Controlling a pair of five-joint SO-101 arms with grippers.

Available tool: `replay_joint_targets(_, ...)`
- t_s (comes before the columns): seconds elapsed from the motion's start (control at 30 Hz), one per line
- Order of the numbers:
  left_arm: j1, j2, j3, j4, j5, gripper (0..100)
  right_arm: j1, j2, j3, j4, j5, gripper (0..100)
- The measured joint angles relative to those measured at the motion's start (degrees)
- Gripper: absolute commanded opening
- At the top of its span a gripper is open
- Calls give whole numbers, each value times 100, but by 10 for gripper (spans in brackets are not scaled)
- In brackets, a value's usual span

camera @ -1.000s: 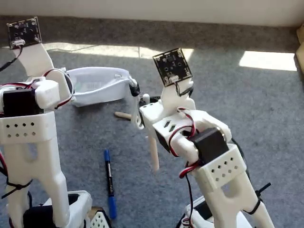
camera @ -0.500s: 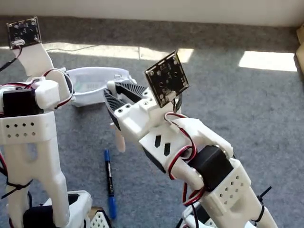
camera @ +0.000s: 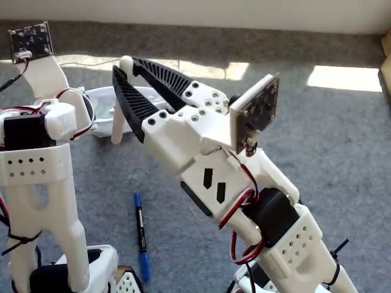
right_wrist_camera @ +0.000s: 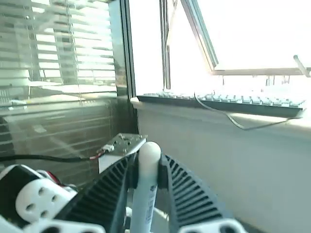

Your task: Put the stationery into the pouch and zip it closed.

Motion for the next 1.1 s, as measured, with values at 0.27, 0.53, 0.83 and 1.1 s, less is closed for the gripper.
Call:
replay_joint_targets(0.27, 0, 0, 0, 0, 0, 7, 0, 0, 686, -1451, 1125, 5)
replay_joint_targets(0.53, 0, 0, 0, 0, 0, 7, 0, 0, 2101, -2760, 2110, 5)
replay_joint_targets(0.83, 0, 0, 0, 0, 0, 7, 0, 9, 2778, -3182, 2505, 5)
replay_joint_targets(1.1, 0, 0, 0, 0, 0, 7, 9, 9, 2813, -3156, 2523, 10)
